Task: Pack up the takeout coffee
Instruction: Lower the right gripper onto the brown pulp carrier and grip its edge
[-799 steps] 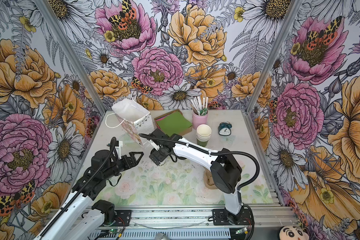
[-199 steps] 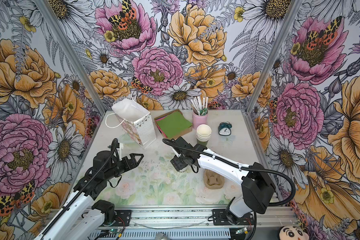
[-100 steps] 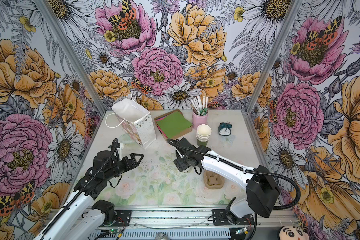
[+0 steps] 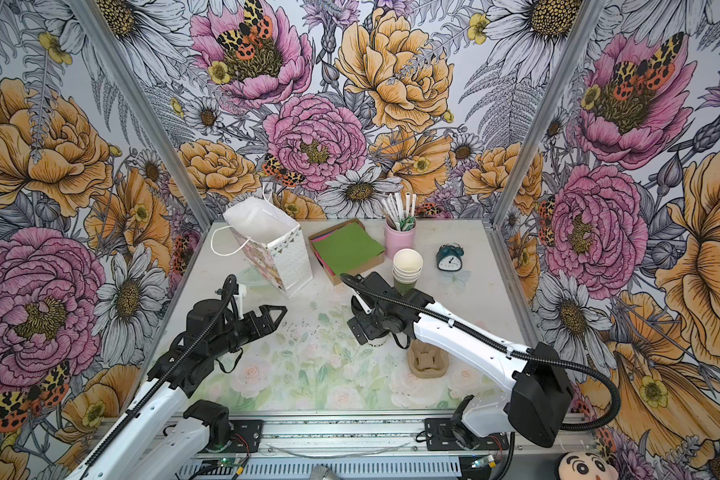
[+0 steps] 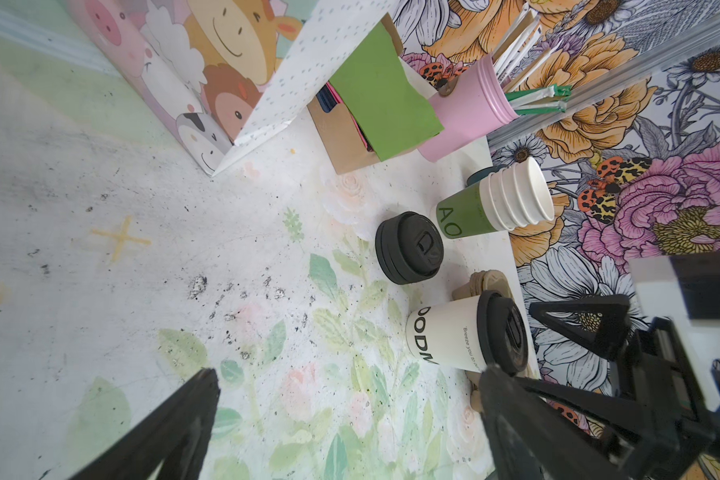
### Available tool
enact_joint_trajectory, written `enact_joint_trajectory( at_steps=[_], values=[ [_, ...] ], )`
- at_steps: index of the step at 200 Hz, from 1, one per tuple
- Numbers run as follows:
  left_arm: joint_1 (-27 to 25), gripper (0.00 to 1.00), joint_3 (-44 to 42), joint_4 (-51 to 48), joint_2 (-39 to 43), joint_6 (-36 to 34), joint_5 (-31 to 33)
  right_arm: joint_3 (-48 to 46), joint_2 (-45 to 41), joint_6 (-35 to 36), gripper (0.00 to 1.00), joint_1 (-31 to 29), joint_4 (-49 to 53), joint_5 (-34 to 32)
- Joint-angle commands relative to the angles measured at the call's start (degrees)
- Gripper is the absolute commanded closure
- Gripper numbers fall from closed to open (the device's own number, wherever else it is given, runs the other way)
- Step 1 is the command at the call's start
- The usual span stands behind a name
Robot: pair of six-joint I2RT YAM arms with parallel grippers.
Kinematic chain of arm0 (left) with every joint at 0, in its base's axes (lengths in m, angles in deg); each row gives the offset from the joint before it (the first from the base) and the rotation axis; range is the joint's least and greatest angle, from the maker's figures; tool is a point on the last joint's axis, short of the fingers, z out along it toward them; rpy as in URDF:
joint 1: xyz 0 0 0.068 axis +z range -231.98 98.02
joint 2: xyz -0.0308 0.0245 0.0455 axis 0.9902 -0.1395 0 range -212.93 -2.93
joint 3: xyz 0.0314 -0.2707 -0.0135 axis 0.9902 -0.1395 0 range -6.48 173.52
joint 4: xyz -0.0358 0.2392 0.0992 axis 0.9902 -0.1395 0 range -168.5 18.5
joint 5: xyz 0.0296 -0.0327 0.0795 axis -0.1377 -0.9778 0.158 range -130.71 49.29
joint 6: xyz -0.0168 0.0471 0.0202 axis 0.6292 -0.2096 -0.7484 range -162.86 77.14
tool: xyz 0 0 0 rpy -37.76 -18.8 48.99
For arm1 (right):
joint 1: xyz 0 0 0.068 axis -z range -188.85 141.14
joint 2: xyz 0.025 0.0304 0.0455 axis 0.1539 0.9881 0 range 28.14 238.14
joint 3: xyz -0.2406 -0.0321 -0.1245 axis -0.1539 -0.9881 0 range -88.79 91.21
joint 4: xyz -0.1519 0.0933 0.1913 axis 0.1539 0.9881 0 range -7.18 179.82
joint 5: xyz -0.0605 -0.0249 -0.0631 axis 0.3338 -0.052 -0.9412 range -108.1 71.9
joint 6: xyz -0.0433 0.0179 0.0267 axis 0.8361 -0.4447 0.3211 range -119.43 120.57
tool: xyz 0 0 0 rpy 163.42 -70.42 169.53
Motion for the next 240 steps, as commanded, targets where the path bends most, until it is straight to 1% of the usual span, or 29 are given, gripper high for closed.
enact_joint_trajectory(
  at_steps=[1, 7, 9, 17, 30, 45, 57, 80, 109, 123, 133, 148, 167, 187, 240],
  values=[
    [0.7, 0.01, 2.0, 0.4, -0.3, -1.3, 1.6, 2.3, -2.7, -0.8, 0.01, 0.3, 0.3, 0.2],
    [0.7, 0.01, 2.1, 0.4, -0.3, -1.4, 1.5, 2.2, -3.3, -1.2, 0.01, 0.3, 0.6, -0.4],
    [0.7, 0.01, 2.2, 0.4, -0.3, -1.4, 1.5, 2.2, -3.5, -1.4, 0.01, 1.5, 0.7, -0.7],
    [0.7, 0.01, 2.3, 0.3, -0.4, -1.5, 1.3, 1.8, -5.0, -2.3, 0.02, 2.5, 1.4, -2.1],
    [0.7, 0.01, 2.7, 0.3, -0.5, -1.7, 0.9, 0.4, -8.2, -4.4, 0.07, 4.7, 2.2, -3.7],
    [0.9, 0.01, 2.9, 0.4, -0.5, -2.1, 0.9, -1.5, -12.0, -8.0, 0.13, 8.8, 3.7, -3.1],
    [1.0, 0.01, 3.1, 0.3, -0.5, -2.2, 1.1, -2.7, -13.7, -10.5, 0.15, 12.1, 5.7, -1.6],
    [1.5, 0.01, 3.6, 0.4, -0.7, -2.6, 1.0, -6.2, -14.6, -12.7, 0.18, 17.1, 9.6, -2.0],
    [1.9, 0.01, 3.6, 0.3, 0.3, -2.2, 2.7, -10.9, -13.7, -14.5, 0.21, 21.3, 9.7, -1.0],
    [2.1, 0.01, 3.5, 0.4, 1.2, -2.4, 4.0, -12.1, -12.5, -14.6, 0.23, 22.4, 9.6, -0.8],
    [2.4, 0.01, 3.5, 0.3, 1.4, -2.5, 4.3, -12.6, -11.5, -15.6, 0.28, 22.8, 9.6, -2.3],
    [3.2, 0.01, 3.7, 0.4, 1.2, -2.3, 3.9, -13.5, -10.3, -15.5, 0.32, 23.3, 9.1, -2.5],
    [3.7, 0.01, 3.7, 0.5, 0.4, -2.3, 3.5, -14.8, -8.9, -15.3, 0.38, 23.5, 7.4, -0.4],
    [4.0, 0.01, 3.4, 0.9, -0.5, -2.2, 2.6, -15.7, -6.9, -15.2, 0.42, 23.7, 6.0, 0.8],
    [4.1, 0.01, 3.3, 0.9, -2.0, -0.9, 1.9, -15.1, -2.9, -13.6, 0.51, 24.1, 4.7, -0.2]
  ],
)
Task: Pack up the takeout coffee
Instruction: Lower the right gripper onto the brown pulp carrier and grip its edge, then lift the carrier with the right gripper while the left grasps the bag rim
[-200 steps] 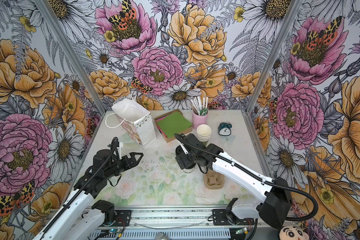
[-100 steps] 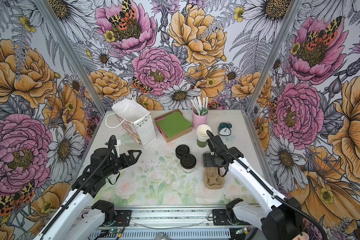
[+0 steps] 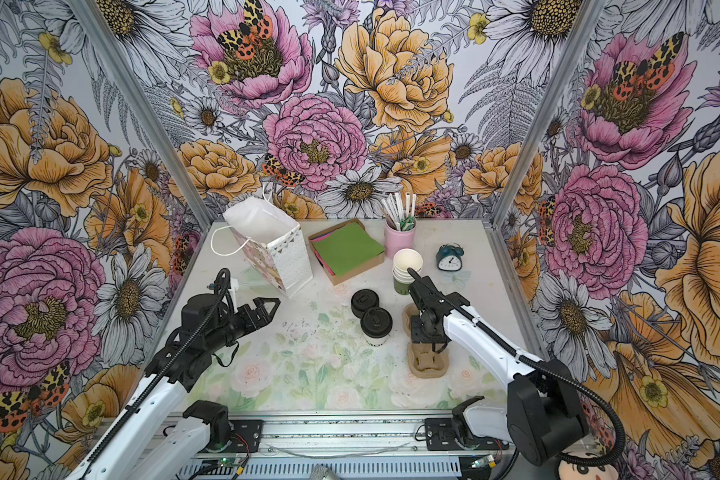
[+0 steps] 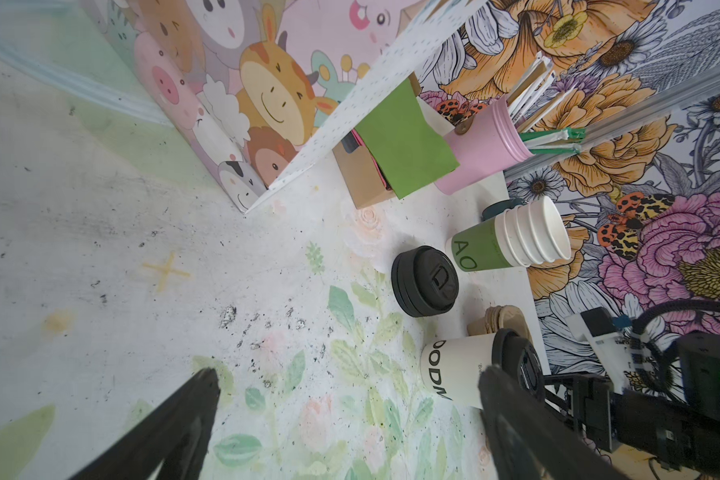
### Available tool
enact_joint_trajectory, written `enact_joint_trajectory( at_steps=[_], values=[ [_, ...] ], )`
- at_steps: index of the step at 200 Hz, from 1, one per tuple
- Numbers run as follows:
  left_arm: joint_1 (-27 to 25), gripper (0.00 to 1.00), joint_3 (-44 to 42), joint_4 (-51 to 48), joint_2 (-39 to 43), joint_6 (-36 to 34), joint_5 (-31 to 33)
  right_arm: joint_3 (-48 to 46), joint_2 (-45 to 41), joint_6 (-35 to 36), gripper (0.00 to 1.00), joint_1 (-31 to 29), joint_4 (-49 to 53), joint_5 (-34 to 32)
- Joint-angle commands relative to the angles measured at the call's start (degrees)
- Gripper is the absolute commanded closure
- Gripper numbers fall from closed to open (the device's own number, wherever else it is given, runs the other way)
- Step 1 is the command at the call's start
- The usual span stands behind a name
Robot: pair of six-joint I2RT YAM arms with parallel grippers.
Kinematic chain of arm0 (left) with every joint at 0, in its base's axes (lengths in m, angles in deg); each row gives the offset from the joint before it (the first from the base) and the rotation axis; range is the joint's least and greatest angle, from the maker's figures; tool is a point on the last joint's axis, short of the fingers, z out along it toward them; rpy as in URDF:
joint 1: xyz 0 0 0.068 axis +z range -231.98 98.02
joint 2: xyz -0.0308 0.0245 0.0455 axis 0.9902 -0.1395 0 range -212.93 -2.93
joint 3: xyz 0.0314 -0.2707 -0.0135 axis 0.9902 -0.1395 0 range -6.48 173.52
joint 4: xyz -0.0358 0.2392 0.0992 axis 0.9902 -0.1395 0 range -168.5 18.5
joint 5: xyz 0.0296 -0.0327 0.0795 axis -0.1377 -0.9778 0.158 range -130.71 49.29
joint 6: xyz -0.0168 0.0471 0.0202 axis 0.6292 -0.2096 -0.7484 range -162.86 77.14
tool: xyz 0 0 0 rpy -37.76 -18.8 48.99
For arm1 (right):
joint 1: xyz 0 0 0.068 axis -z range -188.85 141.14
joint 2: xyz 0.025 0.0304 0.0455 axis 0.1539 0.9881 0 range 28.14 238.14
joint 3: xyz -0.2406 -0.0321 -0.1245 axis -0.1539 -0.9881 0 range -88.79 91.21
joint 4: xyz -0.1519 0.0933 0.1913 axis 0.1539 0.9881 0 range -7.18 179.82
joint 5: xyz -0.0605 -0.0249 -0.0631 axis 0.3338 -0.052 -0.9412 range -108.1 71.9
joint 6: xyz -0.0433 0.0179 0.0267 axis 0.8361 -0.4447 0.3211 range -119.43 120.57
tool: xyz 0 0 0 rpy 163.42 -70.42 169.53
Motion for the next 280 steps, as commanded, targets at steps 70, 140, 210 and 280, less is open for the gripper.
enact_joint_trajectory(
  at_steps=[70, 140, 210, 280],
  values=[
    [0.7, 0.01, 0.4, 0.9, 0.4, 1.1, -0.3, 0.0, 2.0, 1.4, 0.69, 0.7, -1.9, 1.2],
    [0.8, 0.01, 0.6, 0.9, 0.3, 1.4, -0.3, 0.8, -0.8, 1.7, 0.8, 0.9, -1.7, 3.2],
    [0.7, 0.01, 1.5, 0.8, -0.4, 1.9, 0.0, 2.4, -8.7, 1.0, 0.81, 0.9, 0.6, 2.7],
    [0.7, 0.01, 16.4, -9.8, -4.9, -1.1, 9.0, 7.3, -18.9, 2.1, 0.82, 0.9, 2.2, 4.4]
  ],
)
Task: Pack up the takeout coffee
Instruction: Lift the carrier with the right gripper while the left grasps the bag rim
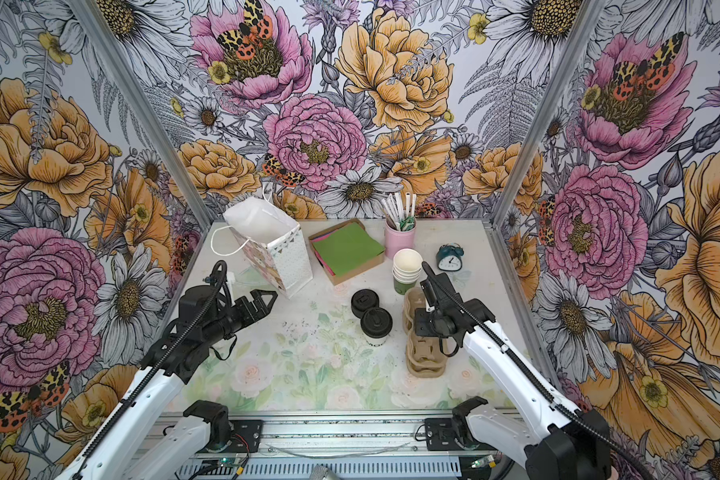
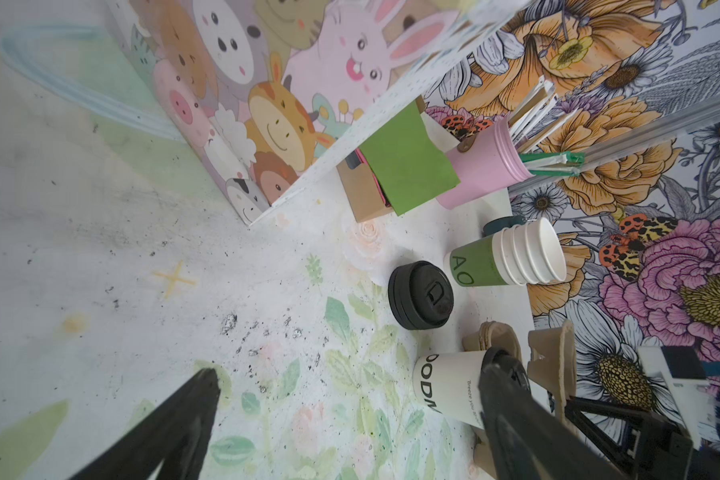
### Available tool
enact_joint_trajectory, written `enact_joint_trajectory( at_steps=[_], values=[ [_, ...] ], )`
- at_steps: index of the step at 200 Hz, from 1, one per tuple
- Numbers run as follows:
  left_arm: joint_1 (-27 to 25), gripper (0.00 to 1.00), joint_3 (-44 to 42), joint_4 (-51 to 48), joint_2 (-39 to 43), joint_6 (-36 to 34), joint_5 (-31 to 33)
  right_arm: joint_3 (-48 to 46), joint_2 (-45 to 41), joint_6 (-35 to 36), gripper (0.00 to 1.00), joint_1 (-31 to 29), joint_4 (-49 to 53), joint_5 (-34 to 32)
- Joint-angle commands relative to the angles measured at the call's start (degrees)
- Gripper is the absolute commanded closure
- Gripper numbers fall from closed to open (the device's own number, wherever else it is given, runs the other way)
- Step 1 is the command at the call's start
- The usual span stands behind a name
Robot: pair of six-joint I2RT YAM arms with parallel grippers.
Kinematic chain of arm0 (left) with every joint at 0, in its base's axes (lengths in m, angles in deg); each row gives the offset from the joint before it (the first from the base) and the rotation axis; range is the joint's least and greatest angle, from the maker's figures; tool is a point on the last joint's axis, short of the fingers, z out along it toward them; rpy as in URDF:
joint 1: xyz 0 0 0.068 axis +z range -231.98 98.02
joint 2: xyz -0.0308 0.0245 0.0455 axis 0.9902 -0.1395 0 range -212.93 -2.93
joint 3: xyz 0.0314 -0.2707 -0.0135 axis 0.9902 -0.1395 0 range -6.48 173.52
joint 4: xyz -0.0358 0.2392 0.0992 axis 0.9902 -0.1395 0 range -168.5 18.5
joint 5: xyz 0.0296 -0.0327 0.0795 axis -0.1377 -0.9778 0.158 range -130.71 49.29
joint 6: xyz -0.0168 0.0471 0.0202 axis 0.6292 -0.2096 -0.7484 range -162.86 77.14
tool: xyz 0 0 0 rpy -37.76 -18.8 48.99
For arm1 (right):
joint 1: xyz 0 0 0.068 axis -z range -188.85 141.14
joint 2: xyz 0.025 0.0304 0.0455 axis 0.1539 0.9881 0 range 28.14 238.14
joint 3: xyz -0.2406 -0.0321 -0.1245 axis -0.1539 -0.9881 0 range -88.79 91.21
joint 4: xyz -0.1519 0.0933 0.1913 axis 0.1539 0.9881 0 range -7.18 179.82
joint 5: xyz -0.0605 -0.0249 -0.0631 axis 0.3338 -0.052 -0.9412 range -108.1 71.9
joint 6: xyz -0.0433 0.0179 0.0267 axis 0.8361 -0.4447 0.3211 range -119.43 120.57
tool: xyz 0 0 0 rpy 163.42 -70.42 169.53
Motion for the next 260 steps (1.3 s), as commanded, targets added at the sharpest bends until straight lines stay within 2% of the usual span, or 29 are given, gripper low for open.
enact_joint_trajectory(
  at_steps=[1, 41, 84, 109, 125, 135, 145, 199, 260],
  values=[
    [0.6, 0.01, 7.9, -4.6, -1.4, -2.4, 5.8, 3.7, -4.4, 0.7, 0.82, 0.5, 0.2, 1.3],
    [0.7, 0.02, 20.0, -9.2, -4.7, -3.3, 14.3, 7.3, -7.3, 2.1, 0.82, 0.4, -0.1, 2.4],
    [0.9, 0.05, 33.0, -14.2, -15.1, -3.4, 21.3, 10.7, -6.8, 2.9, 0.82, 0.4, -1.2, 4.1],
    [0.8, 0.16, 40.2, -19.2, -21.9, 0.0, 25.5, 11.5, -6.6, 3.1, 0.82, 0.4, -2.5, 5.2],
    [0.8, 0.18, 45.7, -24.1, -26.9, 1.9, 26.8, 11.9, -6.2, 3.2, 0.82, 0.4, -3.1, 5.5],
    [0.7, 0.24, 49.4, -27.8, -30.4, 2.8, 28.5, 12.2, -5.8, 3.2, 0.82, 0.4, -3.5, 5.7],
    [0.7, 0.24, 52.8, -30.9, -33.7, 3.5, 29.9, 12.6, -5.3, 3.3, 0.82, 0.4, -3.7, 6.2],
    [3.2, 0.27, 64.7, -35.5, -46.6, 7.9, 24.5, 15.2, -2.2, 5.2, 0.81, 0.4, -4.4, 6.4],
    [5.3, 0.41, 73.9, -40.8, -57.4, 11.8, 22.8, 16.0, -0.3, 7.6, 0.81, 0.4, -4.5, 5.7]
  ],
)
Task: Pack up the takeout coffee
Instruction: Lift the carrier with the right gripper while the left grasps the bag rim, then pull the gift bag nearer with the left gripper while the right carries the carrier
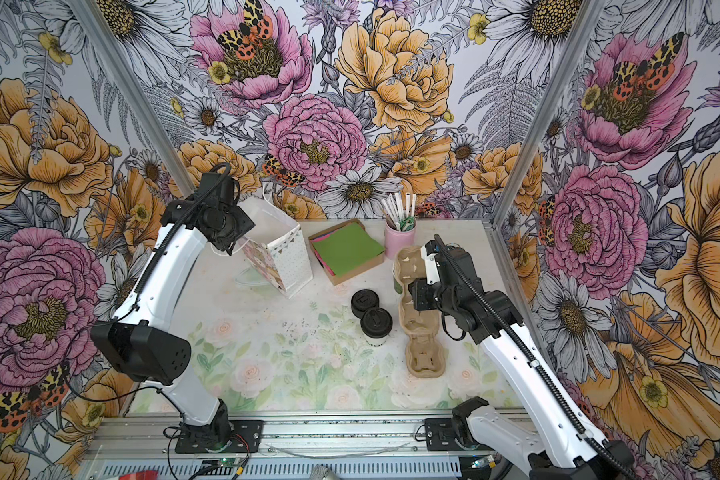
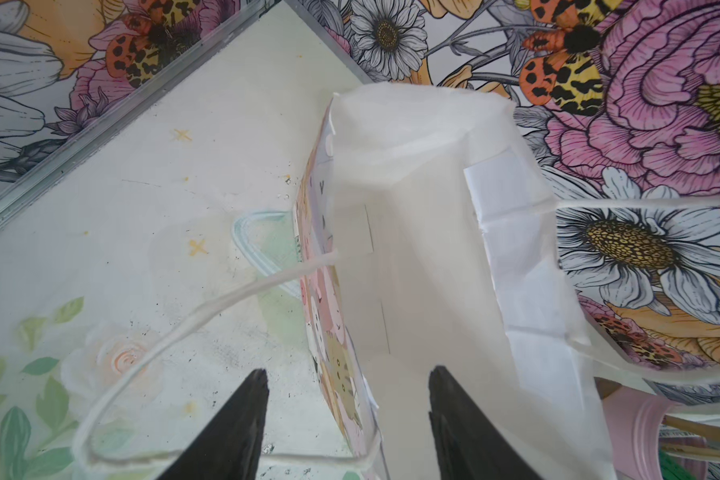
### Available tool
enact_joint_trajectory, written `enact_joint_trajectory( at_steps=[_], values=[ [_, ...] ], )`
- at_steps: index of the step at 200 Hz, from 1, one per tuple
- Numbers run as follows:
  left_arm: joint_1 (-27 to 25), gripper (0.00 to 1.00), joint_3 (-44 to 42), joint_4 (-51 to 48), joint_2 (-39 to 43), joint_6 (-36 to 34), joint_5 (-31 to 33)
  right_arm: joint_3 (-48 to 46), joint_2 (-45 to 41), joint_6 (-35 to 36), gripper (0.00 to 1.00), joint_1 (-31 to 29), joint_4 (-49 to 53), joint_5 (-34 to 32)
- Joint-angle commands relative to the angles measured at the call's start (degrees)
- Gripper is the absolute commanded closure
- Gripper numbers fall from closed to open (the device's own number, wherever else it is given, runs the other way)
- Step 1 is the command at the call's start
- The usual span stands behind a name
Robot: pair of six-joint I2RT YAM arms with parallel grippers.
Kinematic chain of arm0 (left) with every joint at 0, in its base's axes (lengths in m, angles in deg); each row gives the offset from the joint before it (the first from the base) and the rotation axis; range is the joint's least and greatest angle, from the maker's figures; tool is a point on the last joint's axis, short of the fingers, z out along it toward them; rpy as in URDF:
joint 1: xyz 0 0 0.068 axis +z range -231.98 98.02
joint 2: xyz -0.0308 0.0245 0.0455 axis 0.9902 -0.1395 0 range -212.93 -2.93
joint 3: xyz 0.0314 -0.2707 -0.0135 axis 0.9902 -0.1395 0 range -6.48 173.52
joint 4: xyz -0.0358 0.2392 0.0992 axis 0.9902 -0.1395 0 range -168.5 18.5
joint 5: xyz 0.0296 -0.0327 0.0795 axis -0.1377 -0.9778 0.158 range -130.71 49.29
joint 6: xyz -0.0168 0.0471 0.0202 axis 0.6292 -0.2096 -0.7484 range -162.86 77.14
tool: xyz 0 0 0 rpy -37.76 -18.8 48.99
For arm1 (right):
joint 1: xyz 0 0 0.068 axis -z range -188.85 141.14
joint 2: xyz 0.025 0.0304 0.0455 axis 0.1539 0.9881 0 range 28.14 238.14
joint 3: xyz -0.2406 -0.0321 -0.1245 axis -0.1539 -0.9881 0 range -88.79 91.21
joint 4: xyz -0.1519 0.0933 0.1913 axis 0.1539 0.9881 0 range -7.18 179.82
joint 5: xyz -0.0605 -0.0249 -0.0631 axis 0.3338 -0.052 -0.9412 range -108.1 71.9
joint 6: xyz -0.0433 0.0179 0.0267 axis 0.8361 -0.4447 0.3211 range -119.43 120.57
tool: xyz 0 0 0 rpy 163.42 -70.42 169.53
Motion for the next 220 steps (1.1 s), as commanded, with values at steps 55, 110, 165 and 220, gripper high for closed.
enact_joint_trajectory(
  at_steps=[55, 110, 165, 220],
  values=[
    [1.8, 0.54, 4.9, -3.9, -7.5, 2.7, -1.6, 2.2, 0.0, 3.3, 0.81, 0.4, -1.2, 0.3],
    [2.1, 0.94, 5.3, -3.8, -9.2, 3.3, -3.0, 3.2, -1.9, 4.9, 0.8, 0.4, -2.0, 3.9],
    [-1.7, 1.0, 5.7, -3.8, -6.1, -2.4, 4.0, 3.1, -4.5, 4.9, 0.8, -0.5, -4.7, 8.4],
    [-12.3, 1.0, 2.7, -3.4, 0.5, -8.1, 16.2, 4.1, -5.6, 0.0, 0.82, -6.9, -10.7, 9.4]
  ],
)
